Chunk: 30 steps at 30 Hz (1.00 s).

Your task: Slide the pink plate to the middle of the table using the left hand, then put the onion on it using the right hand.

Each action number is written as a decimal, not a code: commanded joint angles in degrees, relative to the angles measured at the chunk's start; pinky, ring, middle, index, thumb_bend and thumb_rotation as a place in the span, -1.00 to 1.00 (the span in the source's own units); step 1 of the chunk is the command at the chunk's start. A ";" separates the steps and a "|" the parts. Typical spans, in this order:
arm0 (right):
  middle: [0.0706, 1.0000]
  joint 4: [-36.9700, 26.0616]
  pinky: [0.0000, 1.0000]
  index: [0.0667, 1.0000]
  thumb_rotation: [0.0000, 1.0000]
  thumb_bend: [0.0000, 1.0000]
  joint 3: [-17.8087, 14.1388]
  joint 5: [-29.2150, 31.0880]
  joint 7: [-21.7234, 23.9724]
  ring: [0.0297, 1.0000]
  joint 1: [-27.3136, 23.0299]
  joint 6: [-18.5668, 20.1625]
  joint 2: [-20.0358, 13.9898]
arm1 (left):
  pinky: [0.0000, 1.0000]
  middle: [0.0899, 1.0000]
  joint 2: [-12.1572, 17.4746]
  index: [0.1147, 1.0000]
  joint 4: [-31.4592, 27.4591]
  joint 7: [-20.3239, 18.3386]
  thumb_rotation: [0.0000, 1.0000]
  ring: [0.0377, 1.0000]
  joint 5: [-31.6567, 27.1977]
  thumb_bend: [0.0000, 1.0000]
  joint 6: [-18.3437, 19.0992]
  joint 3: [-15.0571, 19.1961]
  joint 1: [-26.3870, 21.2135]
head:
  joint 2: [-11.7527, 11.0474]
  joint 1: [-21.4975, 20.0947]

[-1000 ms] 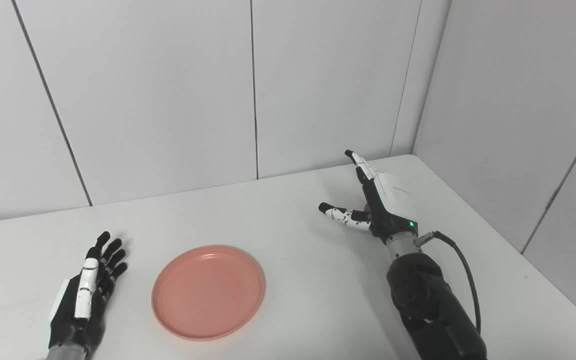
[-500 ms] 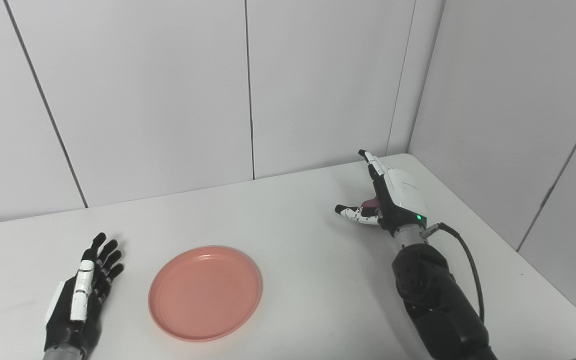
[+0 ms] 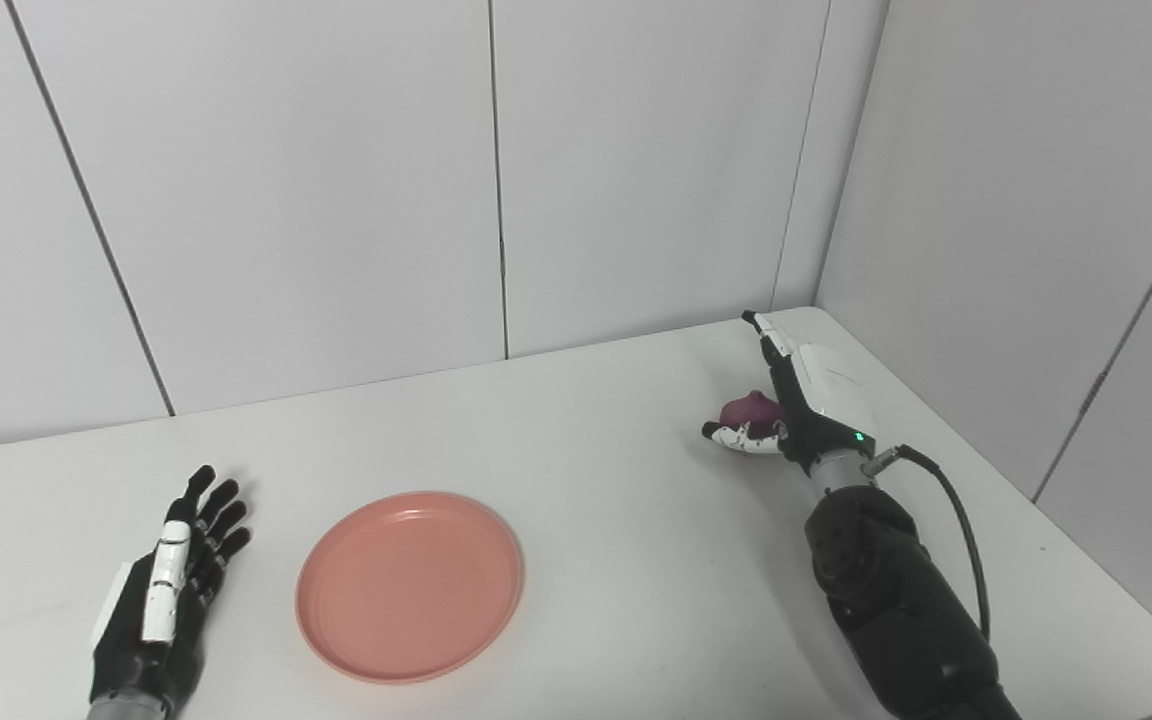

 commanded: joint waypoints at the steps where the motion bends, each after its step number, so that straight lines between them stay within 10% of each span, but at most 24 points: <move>1: 0.84 -0.18 0.85 0.89 -0.65 0.85 -0.30 0.18 -0.66 0.84 -2.15 1.36 -1.47 | 0.90 0.94 0.14 0.93 1.62 -0.61 1.00 0.92 -0.45 0.06 -2.07 0.20 1.22 | 0.06 0.00; 17: 0.71 5.46 0.59 0.73 -0.87 0.70 1.10 2.84 -1.63 0.71 -2.66 0.29 -1.24 | 0.89 0.94 -0.23 0.94 1.09 -0.02 1.00 0.92 0.36 0.07 -2.42 -0.43 1.60 | -0.33 0.45; 22: 0.55 6.67 0.18 0.62 -1.00 0.53 1.18 3.68 -2.57 0.42 -2.83 -0.14 -1.08 | 0.88 0.93 -0.28 0.93 1.05 0.13 1.00 0.92 0.56 0.07 -2.41 -0.49 1.60 | -0.36 0.56; 26: 0.01 6.77 -0.48 0.47 -1.00 0.18 0.78 4.88 -3.99 -0.30 -2.68 -0.50 -0.64 | 0.89 0.94 -0.22 0.94 1.01 0.16 1.00 0.92 0.85 0.08 -2.51 -0.69 1.63 | -0.31 0.62; 30: -0.09 7.13 -0.39 0.24 -1.00 0.05 0.91 5.46 -6.52 -0.16 -2.49 -2.00 -0.68 | 0.90 0.94 -0.47 0.95 1.06 0.49 1.00 0.93 0.90 0.05 -2.59 -0.60 1.59 | -0.38 0.78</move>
